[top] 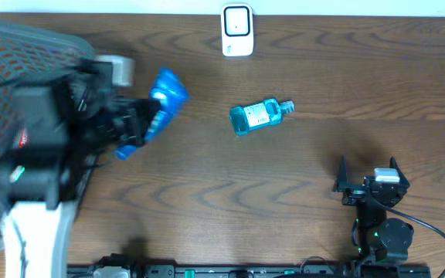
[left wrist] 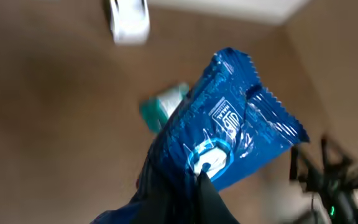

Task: Scan the item barcode
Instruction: 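Carry the Oreo pack out and drop it beside the mouthwash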

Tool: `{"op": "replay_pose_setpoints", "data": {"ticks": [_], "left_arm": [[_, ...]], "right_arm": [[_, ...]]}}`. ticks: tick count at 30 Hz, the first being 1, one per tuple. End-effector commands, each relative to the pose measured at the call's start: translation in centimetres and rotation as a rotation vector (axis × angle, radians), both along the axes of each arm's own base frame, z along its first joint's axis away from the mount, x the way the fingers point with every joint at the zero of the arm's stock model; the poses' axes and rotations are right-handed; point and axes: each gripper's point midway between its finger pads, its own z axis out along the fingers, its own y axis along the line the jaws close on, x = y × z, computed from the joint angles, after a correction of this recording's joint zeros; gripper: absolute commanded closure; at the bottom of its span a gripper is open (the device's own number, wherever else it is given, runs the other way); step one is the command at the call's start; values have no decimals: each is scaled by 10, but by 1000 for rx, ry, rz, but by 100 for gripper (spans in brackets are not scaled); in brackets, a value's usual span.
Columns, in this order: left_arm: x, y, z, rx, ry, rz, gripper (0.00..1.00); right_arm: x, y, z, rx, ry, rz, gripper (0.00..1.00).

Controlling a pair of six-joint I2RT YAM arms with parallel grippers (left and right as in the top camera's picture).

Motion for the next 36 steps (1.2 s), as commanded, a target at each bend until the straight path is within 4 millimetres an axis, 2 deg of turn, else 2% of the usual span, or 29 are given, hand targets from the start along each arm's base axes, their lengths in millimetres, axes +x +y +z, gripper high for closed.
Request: {"op": "replay_pose_setpoints", "data": {"ticks": [1,6,11,14,19,23,24,26,27,30,32,33,34,35,36], "left_arm": [[13,-32,-64,104,199,-81,93],[36,-47,-136,268,368,-59,93],[70,-44,-191,254,535,190,93],[82,-40,-224,217,649,371,93],[86,-44,-264,155,806,560,93],[83,-48,-283,165,856,588,92],[82,-49,-284,172,857,579,78],[81,-50,-283,188,843,547,31],[82,-50,-281,192,831,531,20],[84,-50,-270,211,778,464,5],[86,-51,-260,219,737,426,5],[86,-50,-257,222,722,416,11],[87,-51,-252,222,706,403,22],[86,-51,-248,221,697,396,40],[85,-50,-246,222,696,394,68]], "right_arm": [[0,2,0,-6,0,7,1],[0,2,0,-6,0,7,1],[0,2,0,-6,0,7,1],[0,2,0,-6,0,7,1],[0,2,0,-6,0,7,1],[0,2,0,-6,0,7,1],[0,2,0,-6,0,7,1],[0,2,0,-6,0,7,1],[0,2,0,-6,0,7,1],[0,2,0,-6,0,7,1],[0,2,0,-6,0,7,1],[0,2,0,-6,0,7,1],[0,2,0,-6,0,7,1],[0,2,0,-6,0,7,1],[0,2,0,-6,0,7,1]]}}
